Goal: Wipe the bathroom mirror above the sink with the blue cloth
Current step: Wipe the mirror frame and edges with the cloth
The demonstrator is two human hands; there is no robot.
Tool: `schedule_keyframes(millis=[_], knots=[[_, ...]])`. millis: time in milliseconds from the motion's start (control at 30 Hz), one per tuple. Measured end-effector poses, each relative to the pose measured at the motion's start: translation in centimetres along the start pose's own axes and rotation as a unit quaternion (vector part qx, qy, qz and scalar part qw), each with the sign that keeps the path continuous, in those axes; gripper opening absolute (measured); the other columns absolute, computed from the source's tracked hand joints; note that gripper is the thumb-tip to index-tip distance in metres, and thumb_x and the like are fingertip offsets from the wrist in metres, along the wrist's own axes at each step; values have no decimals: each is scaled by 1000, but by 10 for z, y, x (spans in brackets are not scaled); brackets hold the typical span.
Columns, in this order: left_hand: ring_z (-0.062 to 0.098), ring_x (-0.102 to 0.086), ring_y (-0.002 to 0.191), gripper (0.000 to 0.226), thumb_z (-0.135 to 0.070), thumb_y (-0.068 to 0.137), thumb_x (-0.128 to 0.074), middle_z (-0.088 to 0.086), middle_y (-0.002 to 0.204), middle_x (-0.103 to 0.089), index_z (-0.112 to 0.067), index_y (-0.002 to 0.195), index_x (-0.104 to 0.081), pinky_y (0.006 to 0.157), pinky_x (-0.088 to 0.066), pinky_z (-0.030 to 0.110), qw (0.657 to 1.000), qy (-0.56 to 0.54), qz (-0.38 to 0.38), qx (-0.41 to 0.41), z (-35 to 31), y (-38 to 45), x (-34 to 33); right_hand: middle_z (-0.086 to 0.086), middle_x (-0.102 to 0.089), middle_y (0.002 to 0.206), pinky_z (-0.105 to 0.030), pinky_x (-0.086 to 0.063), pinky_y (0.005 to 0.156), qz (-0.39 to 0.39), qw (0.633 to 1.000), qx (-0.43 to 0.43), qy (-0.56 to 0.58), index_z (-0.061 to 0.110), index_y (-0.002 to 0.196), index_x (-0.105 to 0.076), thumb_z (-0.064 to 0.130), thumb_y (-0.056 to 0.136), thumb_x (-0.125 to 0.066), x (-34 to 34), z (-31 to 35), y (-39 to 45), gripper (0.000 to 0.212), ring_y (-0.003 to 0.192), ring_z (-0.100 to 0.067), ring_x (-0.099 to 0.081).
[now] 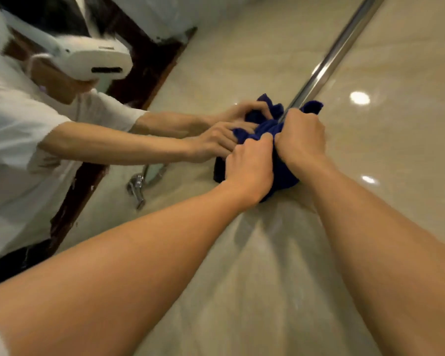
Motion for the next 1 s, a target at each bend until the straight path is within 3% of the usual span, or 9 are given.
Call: schedule_keyframes(millis=[167, 400, 600, 833, 1000], knots=[[35, -59, 104, 15, -9, 93, -47, 9, 111, -62, -15, 106, -53, 65, -33, 39, 998, -19, -41, -43, -32, 49, 13, -25, -59, 117, -33, -34, 76, -38, 998, 20, -36, -1, 109, -58, 8, 94, -48, 30, -9, 48, 20, 110, -40, -55], [32, -58, 95, 11, -10, 93, -47, 2, 88, -47, -20, 93, -42, 63, -31, 40, 997, -51, -42, -48, -15, 33, 6, -18, -60, 114, -29, -32, 74, -61, 998, 8, -27, 5, 108, -57, 14, 93, -51, 17, -7, 32, 19, 108, -33, -57], [34, -60, 96, 25, -17, 92, -51, 8, 103, -65, -20, 116, -56, 71, -48, 44, 998, -58, -9, -18, 27, -17, -10, -13, -56, 103, -31, -32, 70, -22, 999, -16, 35, 8, 112, -52, 15, 94, -49, -17, 0, -23, 20, 100, -32, -57], [36, -62, 97, 36, -24, 93, -52, 9, 107, -68, -27, 129, -50, 72, -48, 41, 996, -51, 63, 29, 77, -83, -30, -15, -58, 102, -33, -34, 65, 37, 996, -38, 76, 8, 108, -48, 10, 92, -48, -67, 19, -95, 16, 90, -31, -56], [32, -63, 101, 40, -29, 96, -48, 6, 110, -68, -33, 136, -44, 70, -41, 36, 992, -9, 112, 58, 118, -138, -44, -16, -56, 109, -31, -28, 67, 101, 992, -48, 53, 8, 113, -45, 14, 94, -48, -102, 36, -151, 21, 81, -24, -39]])
Point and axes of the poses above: each hand's wrist, its own y-axis towards the middle knuckle, its own x-axis out of the back of the hand, z = x × y, the point moved 6 cm from there along y, towards the middle knuckle
